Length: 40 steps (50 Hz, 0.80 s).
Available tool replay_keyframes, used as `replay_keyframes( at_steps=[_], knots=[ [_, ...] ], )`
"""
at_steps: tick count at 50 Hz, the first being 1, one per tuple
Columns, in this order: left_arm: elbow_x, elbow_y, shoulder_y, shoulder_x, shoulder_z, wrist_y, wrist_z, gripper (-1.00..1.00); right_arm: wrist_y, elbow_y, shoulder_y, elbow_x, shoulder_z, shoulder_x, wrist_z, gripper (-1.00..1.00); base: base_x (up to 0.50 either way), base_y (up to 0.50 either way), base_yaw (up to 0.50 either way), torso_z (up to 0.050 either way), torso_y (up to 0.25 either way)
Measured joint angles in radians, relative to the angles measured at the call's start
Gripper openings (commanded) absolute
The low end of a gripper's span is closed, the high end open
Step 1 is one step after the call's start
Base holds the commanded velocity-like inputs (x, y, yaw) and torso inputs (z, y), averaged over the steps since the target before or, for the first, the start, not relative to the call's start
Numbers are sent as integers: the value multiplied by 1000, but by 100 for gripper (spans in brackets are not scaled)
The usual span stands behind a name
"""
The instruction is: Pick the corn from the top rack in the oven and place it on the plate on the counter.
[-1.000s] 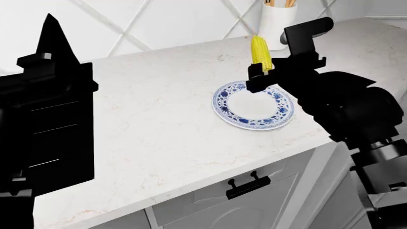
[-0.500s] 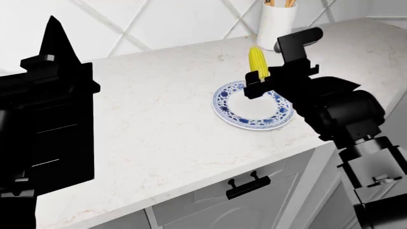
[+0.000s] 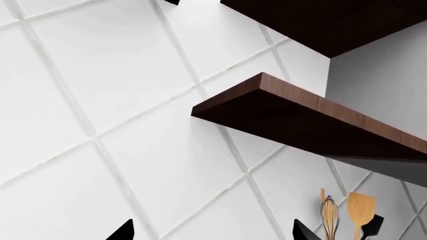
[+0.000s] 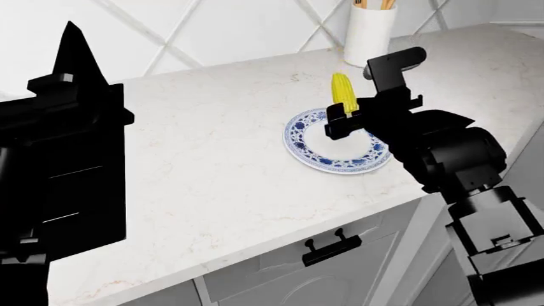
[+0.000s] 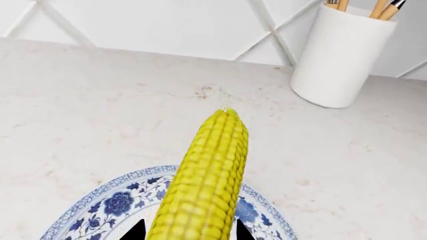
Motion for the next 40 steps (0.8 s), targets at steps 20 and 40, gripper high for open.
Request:
replay_keyframes(
  at_steps=[20,40],
  knots=[
    [5,-1,4,-2,8,7,-1,100,20,-24,-20,8,-5,10,1,-100,0,0,0,0,1],
    [4,-1,4,-6,13,13,-5,100,32,-17,-34,12,-14,6,-8,-100,0,0,0,1,1]
  ],
)
